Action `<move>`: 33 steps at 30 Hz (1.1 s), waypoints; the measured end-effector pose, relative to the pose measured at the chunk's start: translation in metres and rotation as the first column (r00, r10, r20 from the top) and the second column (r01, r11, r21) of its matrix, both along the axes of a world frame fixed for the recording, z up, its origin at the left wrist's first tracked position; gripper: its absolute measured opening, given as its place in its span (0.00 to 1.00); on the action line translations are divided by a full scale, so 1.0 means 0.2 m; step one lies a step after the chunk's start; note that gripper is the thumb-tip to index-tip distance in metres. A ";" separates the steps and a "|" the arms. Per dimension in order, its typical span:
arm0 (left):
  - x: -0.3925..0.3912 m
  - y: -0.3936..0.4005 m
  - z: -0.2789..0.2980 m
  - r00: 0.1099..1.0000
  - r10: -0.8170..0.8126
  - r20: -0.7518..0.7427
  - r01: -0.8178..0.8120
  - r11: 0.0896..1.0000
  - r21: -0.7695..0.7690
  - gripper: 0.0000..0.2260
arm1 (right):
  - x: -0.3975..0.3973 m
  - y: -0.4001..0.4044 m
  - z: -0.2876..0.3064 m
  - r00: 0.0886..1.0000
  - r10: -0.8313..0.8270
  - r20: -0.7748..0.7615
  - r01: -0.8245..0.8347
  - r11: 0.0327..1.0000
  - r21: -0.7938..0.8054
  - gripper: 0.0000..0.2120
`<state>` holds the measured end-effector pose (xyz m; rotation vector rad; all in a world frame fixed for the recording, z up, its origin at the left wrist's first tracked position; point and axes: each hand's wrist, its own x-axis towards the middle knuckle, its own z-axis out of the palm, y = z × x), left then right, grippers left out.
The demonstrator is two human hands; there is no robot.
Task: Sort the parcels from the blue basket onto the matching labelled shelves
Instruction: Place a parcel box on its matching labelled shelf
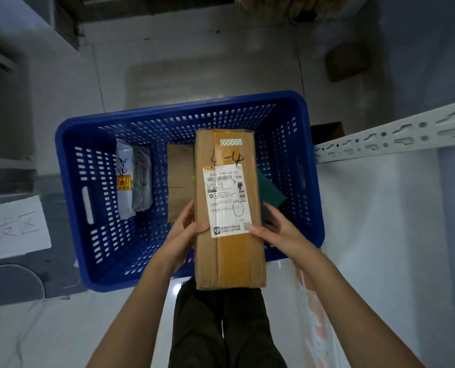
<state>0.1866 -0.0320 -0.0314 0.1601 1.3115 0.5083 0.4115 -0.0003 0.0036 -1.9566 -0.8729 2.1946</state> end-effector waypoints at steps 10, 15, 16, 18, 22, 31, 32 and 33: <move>-0.11 0.06 0.67 0.981 -0.196 0.000 0.194 0.971 0.138 0.57 | -0.07 -0.05 0.59 0.993 -0.061 -0.106 0.063 0.998 0.021 0.65; -0.08 0.03 1.08 0.963 -0.256 -0.083 0.267 0.945 0.186 0.46 | -0.06 -0.13 1.00 0.994 -0.051 -0.092 0.060 0.994 0.093 0.59; -0.07 0.01 1.15 0.962 -0.260 -0.086 0.273 0.942 0.197 0.44 | -0.05 -0.16 1.08 0.994 -0.060 -0.096 0.070 0.992 0.105 0.58; -0.03 -0.02 1.30 0.959 -0.270 -0.085 0.283 0.935 0.216 0.40 | -0.03 -0.21 1.24 0.991 -0.076 -0.110 0.088 0.989 0.118 0.57; 0.00 -0.10 1.50 0.963 -0.268 -0.036 0.269 0.933 0.238 0.45 | -0.04 -0.35 1.48 0.992 -0.105 -0.068 0.115 0.976 0.185 0.54; -0.01 -0.12 1.74 0.801 -0.598 -0.030 0.573 0.751 0.329 0.57 | -0.18 -0.76 1.73 0.863 -0.500 -0.064 0.494 0.812 0.312 0.48; 0.00 -0.11 1.77 0.764 -0.643 -0.043 0.615 0.707 0.350 0.56 | -0.21 -0.80 1.76 0.825 -0.559 -0.080 0.551 0.765 0.332 0.47; 0.01 -0.09 1.81 0.726 -0.686 -0.051 0.652 0.663 0.368 0.55 | -0.23 -0.85 1.78 0.780 -0.619 -0.095 0.608 0.712 0.350 0.46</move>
